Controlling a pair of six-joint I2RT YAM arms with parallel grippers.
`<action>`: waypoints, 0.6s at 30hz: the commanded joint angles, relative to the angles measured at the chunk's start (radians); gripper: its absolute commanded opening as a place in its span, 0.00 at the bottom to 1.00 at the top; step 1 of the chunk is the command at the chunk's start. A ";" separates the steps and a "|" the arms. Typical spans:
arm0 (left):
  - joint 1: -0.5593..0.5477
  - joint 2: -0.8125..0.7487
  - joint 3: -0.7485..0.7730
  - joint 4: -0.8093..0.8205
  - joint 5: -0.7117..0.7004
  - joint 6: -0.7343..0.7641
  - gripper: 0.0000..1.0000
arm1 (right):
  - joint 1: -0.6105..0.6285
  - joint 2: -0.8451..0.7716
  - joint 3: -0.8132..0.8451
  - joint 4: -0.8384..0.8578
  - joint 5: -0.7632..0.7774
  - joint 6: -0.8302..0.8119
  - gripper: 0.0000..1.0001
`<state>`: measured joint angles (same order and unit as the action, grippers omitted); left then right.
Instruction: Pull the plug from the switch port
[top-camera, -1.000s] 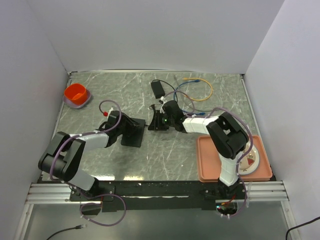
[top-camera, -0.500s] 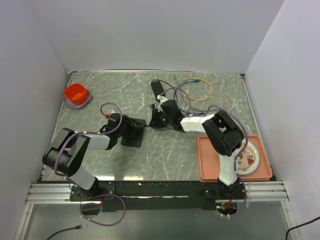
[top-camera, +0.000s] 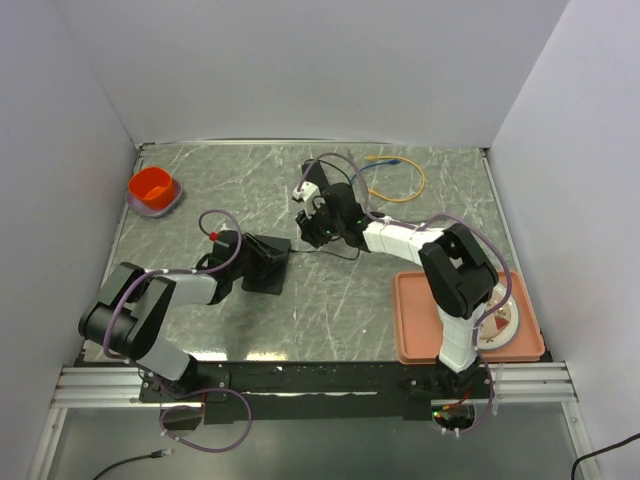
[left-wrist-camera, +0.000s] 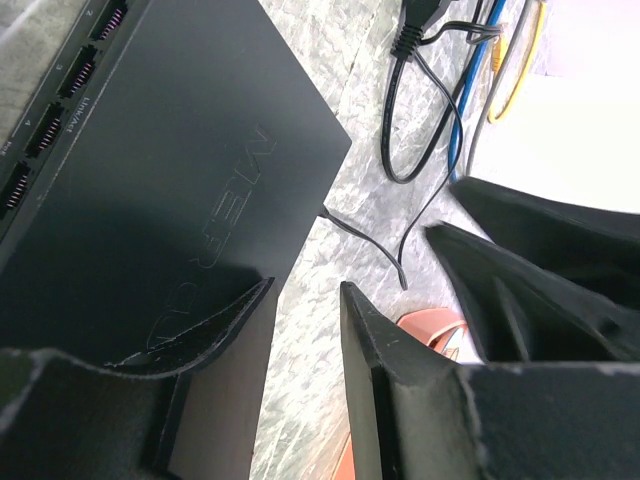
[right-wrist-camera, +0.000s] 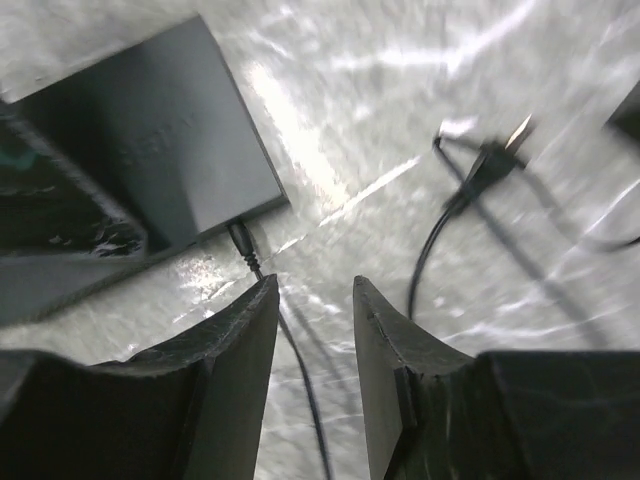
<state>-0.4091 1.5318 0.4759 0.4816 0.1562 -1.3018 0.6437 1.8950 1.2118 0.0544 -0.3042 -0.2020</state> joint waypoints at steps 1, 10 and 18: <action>0.003 0.014 -0.040 -0.166 -0.009 0.042 0.41 | 0.007 -0.054 0.028 -0.033 -0.055 -0.244 0.43; 0.007 -0.012 -0.059 -0.178 -0.021 0.009 0.39 | 0.060 -0.001 0.011 0.041 -0.058 -0.355 0.37; 0.015 -0.058 -0.053 -0.281 -0.079 -0.045 0.21 | 0.094 0.067 0.130 -0.050 -0.104 -0.430 0.36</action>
<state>-0.3996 1.4887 0.4530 0.4026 0.1532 -1.3354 0.7273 1.9377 1.2655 0.0227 -0.3859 -0.5594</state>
